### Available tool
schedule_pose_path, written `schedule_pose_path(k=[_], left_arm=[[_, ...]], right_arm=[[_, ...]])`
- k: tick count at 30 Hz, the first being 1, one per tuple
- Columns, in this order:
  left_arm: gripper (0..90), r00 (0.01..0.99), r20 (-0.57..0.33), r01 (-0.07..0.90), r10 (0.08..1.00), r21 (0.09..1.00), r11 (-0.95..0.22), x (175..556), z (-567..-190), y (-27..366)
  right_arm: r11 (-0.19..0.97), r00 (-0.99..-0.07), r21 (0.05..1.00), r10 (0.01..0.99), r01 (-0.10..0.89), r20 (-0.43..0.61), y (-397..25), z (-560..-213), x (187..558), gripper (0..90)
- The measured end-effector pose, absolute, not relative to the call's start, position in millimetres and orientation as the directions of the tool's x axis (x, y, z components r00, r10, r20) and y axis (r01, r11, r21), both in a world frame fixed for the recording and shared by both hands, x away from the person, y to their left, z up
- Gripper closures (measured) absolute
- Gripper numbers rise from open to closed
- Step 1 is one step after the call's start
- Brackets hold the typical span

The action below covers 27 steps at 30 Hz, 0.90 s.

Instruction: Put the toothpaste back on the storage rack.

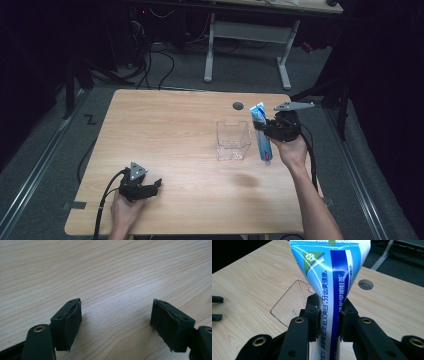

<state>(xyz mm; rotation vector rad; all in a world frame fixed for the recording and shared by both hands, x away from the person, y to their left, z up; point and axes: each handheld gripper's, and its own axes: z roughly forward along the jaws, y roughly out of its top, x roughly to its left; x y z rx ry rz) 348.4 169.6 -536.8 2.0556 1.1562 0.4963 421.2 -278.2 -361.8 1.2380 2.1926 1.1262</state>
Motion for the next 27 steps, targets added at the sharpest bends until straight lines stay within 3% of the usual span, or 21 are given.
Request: schedule_pose_path(k=[27], left_arm=[[23.6, 0.534, -0.014, 0.575, 0.845, 0.739, -0.351, 348.5, -536.7, 169.4]], right_arm=[[0.302, -0.578, 0.822, 0.815, 0.483, 0.041, -249.2, -343.5, 433.9, 73.1]])
